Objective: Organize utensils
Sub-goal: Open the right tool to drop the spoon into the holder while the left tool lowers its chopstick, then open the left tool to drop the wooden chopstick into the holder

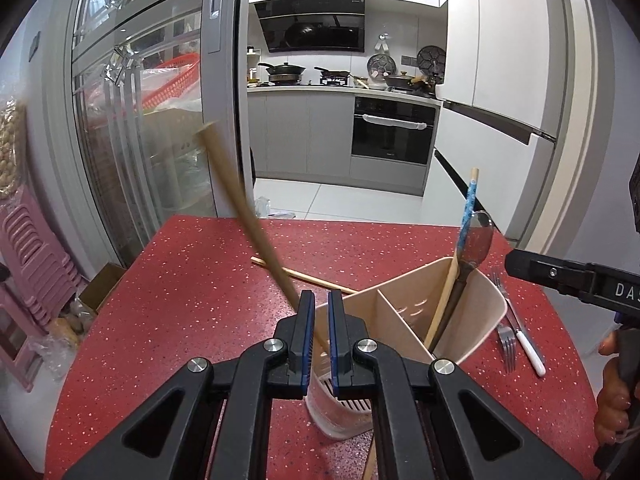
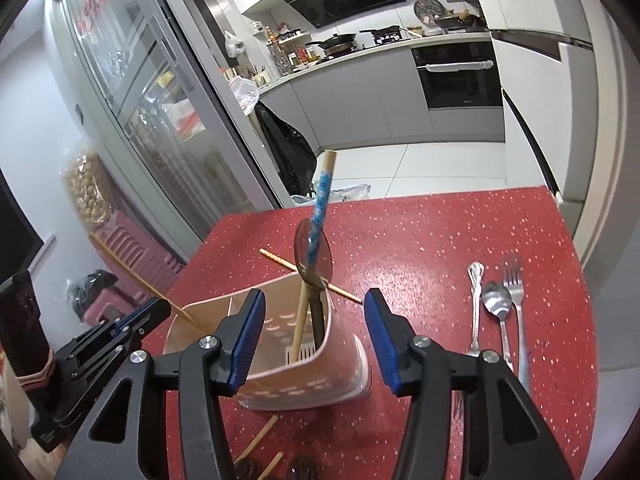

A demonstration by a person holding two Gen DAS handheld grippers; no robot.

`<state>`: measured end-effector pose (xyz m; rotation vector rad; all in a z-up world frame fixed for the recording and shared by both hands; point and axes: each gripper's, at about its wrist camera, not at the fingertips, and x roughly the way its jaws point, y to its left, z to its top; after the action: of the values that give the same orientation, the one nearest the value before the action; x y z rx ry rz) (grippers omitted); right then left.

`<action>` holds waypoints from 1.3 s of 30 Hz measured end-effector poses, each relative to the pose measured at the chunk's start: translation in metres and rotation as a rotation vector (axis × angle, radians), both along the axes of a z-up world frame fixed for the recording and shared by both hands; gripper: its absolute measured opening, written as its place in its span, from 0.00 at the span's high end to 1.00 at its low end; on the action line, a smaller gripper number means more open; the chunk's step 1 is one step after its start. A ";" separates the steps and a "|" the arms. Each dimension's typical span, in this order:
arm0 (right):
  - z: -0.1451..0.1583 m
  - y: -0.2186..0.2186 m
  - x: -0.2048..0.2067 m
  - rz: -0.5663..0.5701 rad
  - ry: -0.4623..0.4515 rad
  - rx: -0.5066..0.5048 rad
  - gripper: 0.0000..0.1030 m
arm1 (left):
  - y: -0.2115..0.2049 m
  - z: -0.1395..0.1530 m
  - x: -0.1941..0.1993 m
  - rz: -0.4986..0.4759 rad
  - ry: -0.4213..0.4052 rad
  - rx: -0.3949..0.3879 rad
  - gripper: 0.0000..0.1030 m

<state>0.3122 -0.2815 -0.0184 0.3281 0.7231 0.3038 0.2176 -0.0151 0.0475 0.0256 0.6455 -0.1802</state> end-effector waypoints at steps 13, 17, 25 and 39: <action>-0.004 -0.016 -0.035 -0.009 0.027 0.029 0.46 | 0.009 0.005 -0.014 -0.037 0.013 -0.041 0.71; -0.004 -0.018 -0.041 -0.015 0.026 0.040 0.46 | 0.015 0.009 -0.018 -0.037 0.012 -0.058 0.71; -0.003 -0.016 -0.053 -0.009 0.027 0.048 0.46 | 0.020 0.019 -0.031 -0.075 -0.029 -0.080 0.71; 0.001 -0.012 -0.082 0.033 0.030 0.019 0.27 | 0.019 0.040 -0.088 -0.099 -0.088 -0.127 0.00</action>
<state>0.2304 -0.2934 -0.0173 0.3393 0.7566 0.3381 0.1293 0.0034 0.0875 -0.0565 0.5449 -0.3131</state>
